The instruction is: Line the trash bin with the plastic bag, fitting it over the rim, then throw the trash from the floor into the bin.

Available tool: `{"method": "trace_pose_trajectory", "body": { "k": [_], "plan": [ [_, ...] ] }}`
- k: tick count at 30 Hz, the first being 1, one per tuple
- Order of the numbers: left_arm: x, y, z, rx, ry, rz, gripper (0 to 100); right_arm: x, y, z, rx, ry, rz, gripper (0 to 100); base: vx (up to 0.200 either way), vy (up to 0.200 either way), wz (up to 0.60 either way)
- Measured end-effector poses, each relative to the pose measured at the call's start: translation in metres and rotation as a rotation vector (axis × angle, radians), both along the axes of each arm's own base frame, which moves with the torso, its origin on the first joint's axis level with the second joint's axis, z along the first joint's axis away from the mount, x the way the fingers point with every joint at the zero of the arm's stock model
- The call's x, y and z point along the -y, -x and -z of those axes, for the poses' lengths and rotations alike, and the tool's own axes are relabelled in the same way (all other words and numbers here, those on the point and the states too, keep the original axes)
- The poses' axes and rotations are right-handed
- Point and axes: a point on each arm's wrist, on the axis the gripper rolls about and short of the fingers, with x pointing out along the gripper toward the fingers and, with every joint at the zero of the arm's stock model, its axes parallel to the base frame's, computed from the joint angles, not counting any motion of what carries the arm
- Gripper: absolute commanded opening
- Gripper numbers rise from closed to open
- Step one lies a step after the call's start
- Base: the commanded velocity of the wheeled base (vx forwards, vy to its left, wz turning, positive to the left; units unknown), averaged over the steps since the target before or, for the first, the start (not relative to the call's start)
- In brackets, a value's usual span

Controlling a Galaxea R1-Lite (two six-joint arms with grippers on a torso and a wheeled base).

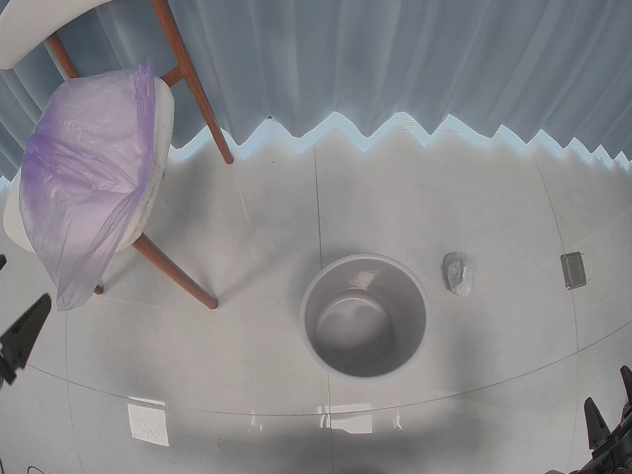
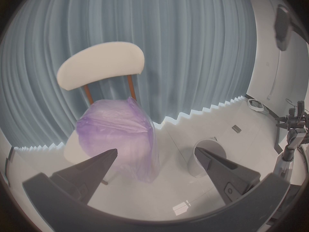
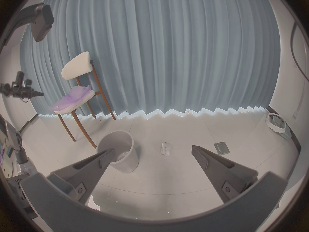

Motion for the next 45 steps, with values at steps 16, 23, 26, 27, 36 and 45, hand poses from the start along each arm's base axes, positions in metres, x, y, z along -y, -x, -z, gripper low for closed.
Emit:
{"method": "trace_pose_trajectory", "body": {
  "k": [16,23,26,27,36,45],
  "plan": [
    [0.028,-0.127,-0.052,-0.164,-0.217,0.113,100,0.0,0.0,0.0,0.0,0.0,0.0,100,0.0,0.0,0.0],
    [0.042,-0.156,-0.048,-0.196,-0.351,0.018,100,0.0,0.0,0.0,0.0,0.0,0.0,100,0.0,0.0,0.0],
    [0.045,-0.166,-0.05,-0.185,-0.458,-0.051,100,0.0,0.0,0.0,0.0,0.0,0.0,100,0.0,0.0,0.0],
    [0.045,-0.169,-0.05,-0.178,-0.484,-0.074,100,0.0,0.0,0.0,0.0,0.0,0.0,100,0.0,0.0,0.0],
    [0.067,-0.198,-0.051,-0.098,-0.569,-0.195,100,0.0,0.0,0.0,0.0,0.0,0.0,100,0.0,0.0,0.0],
    [0.081,-0.219,-0.034,-0.134,-0.617,-0.214,100,0.0,0.0,0.0,0.0,0.0,0.0,100,0.0,0.0,0.0]
  ]
}}
